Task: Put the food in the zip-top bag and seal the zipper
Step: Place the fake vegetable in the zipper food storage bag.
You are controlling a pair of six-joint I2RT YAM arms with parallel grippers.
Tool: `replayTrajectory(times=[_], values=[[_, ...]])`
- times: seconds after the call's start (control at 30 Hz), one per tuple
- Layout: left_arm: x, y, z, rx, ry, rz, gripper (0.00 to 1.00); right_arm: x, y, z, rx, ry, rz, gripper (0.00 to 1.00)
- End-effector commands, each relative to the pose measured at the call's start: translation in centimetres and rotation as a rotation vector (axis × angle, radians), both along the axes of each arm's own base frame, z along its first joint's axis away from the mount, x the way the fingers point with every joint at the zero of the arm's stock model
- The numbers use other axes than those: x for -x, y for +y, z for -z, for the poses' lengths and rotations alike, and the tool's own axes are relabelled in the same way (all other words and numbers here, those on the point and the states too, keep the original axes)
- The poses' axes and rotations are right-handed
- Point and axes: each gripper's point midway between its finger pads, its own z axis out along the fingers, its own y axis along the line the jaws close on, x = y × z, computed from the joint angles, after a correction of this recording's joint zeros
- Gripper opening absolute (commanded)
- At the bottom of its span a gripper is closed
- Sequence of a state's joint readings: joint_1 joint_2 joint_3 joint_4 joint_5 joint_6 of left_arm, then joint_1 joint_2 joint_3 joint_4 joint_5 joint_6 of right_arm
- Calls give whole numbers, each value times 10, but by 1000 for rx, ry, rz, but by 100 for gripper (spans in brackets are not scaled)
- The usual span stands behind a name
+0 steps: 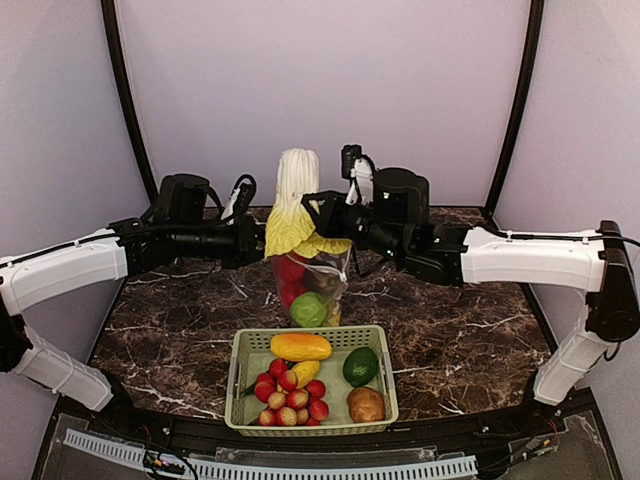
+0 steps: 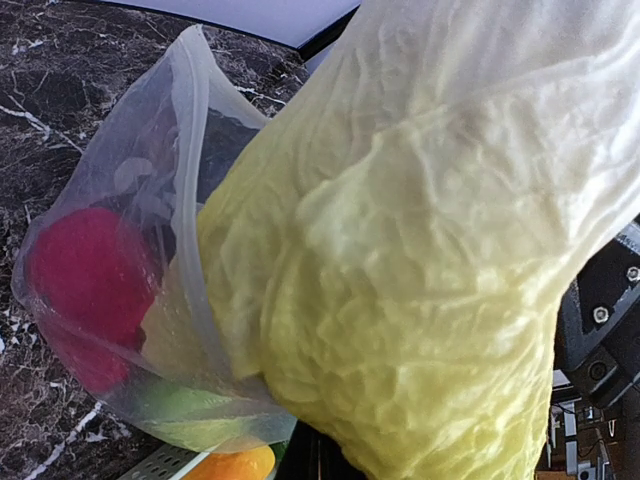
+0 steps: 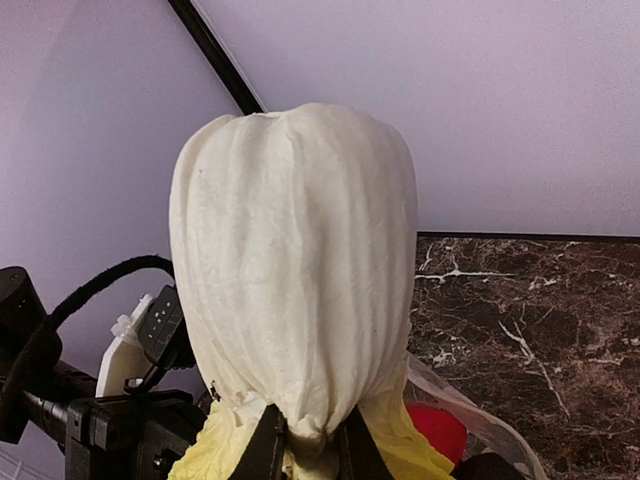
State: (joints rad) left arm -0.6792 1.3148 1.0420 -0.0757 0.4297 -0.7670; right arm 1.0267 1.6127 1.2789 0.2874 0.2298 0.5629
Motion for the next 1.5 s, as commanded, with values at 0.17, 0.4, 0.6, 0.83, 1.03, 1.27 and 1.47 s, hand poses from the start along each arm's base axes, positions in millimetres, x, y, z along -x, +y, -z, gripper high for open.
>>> replayTrajectory(times=[0.17, 0.4, 0.6, 0.83, 1.03, 1.27, 1.47], values=[[2, 2, -9, 6, -45, 0, 1, 5, -14, 42, 38, 39, 48, 0], [2, 7, -6, -17, -47, -20, 1, 9, -37, 51, 140, -1, 98, 0], [4, 8, -7, -17, -46, -18, 1, 12, -34, 45, 270, -102, 59, 0], [8, 5, -13, 4, -54, 11, 1, 1, -31, 60, 448, -129, 101, 0], [9, 10, -18, -1, -70, -2, 1, 2, -18, 69, 519, -160, 41, 0], [7, 12, -14, -17, -67, -17, 1, 25, -18, 92, 630, -69, -109, 0], [7, 9, -10, -15, -51, -5, 1, 43, -19, 98, 665, 18, -200, 0]])
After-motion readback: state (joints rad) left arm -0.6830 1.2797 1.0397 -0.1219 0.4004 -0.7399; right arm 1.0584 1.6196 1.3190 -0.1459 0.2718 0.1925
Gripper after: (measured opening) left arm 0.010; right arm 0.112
